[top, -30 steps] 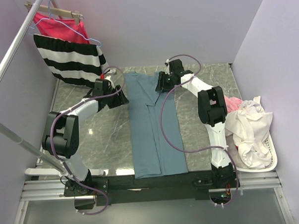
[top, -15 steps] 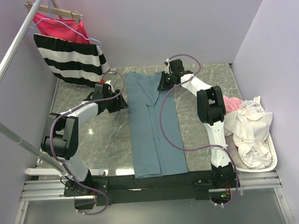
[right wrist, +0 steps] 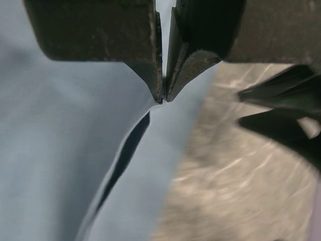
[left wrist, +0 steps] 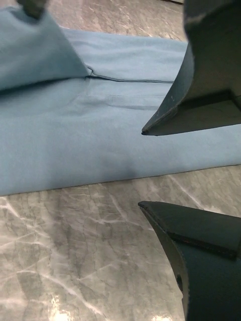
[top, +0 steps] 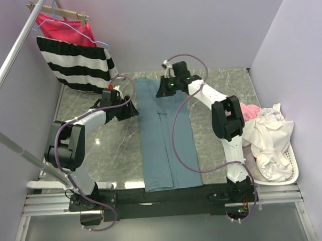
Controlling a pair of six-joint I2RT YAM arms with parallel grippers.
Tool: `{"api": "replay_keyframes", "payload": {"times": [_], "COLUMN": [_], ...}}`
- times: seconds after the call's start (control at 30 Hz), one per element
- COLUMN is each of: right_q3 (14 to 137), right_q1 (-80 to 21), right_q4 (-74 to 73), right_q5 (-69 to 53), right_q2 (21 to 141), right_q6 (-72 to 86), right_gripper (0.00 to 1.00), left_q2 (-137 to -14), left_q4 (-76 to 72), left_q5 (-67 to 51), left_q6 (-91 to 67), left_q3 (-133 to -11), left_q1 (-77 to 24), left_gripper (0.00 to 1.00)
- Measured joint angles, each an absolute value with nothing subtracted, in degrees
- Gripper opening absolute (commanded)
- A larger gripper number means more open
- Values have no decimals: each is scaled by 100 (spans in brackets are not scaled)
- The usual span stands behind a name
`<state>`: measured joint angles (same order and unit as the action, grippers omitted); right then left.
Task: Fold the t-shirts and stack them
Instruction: Grab the bottom of the folded rectangular tshirt with both arms
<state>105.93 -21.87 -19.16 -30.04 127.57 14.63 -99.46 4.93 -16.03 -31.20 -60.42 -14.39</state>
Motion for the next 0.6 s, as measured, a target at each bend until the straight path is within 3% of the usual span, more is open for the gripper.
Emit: {"api": "replay_keyframes", "payload": {"times": [0.07,0.1,0.2,0.3,0.6], "right_q3": [10726,10798,11096,11255,9843], "right_q1": [-2416,-2521,-2779,-2967,-2530], "right_q4": [-1979,-2049,-2270,-2362,-2259], "right_q5": [-3124,-3177,-3321,-3380,-2447], "right_q2": [12752,12761,12853,12960,12626], "right_q6": [1393,1374,1334,1273,1378], "right_gripper": [13,19,57,65,67], "left_q2": [-9988,-10018,-10108,-10151,-10158], "left_q4": [440,410,399,392,395], "left_q5": [-1645,-1664,-1671,-1671,-1660], "left_q6": [-3120,-3120,-3120,-3124,-3120], "left_q3": [-6042,-6042,-6042,-6012,-5996], "left_q1": [-1439,-1439,-1439,-1439,-1439], "left_gripper": [60,60,60,60,61]}}
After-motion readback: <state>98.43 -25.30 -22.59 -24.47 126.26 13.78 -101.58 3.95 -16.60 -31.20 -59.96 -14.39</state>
